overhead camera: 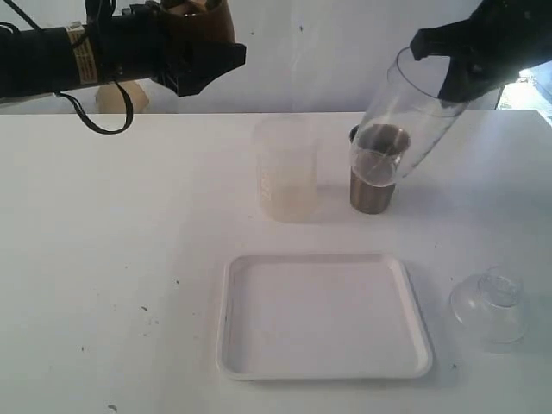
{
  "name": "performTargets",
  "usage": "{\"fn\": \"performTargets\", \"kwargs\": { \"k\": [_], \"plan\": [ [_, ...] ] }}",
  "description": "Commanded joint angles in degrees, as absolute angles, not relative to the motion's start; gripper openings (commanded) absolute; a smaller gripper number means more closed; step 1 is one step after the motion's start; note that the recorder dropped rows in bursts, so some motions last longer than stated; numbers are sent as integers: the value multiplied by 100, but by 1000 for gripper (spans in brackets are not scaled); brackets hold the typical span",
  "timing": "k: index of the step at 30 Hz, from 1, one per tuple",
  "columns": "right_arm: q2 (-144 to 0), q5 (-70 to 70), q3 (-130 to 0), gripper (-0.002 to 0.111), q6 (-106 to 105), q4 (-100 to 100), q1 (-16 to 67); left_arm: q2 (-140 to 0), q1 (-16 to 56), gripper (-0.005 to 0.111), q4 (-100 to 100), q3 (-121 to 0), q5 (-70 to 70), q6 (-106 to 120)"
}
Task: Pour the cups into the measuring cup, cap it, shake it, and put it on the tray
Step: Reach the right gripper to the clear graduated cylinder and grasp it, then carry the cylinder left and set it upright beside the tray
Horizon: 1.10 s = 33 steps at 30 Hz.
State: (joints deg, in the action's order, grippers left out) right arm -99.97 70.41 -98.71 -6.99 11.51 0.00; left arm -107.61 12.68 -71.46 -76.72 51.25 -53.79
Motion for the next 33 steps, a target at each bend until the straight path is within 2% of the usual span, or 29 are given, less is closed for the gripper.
{"fn": "performTargets", "kwargs": {
  "k": [1, 14, 23, 33],
  "plan": [
    [-9657, 6996, -9851, 0, -732, 1445, 424, -10665, 1107, 0, -7069, -7662, 5200, -5374],
    [-10183, 6996, -9851, 0, -583, 1937, 2583, -10616, 104, 0, -7757, -7662, 5587, -5771],
    [-10903, 6996, -9863, 0, -258, 1465, 3788, -10338, -65, 0, -7845, -7662, 5559, -5784],
    [-11412, 6089, -9876, 0, 185, 945, 4062, -10202, -65, 0, -8147, -7662, 5595, -6113]
  ]
}}
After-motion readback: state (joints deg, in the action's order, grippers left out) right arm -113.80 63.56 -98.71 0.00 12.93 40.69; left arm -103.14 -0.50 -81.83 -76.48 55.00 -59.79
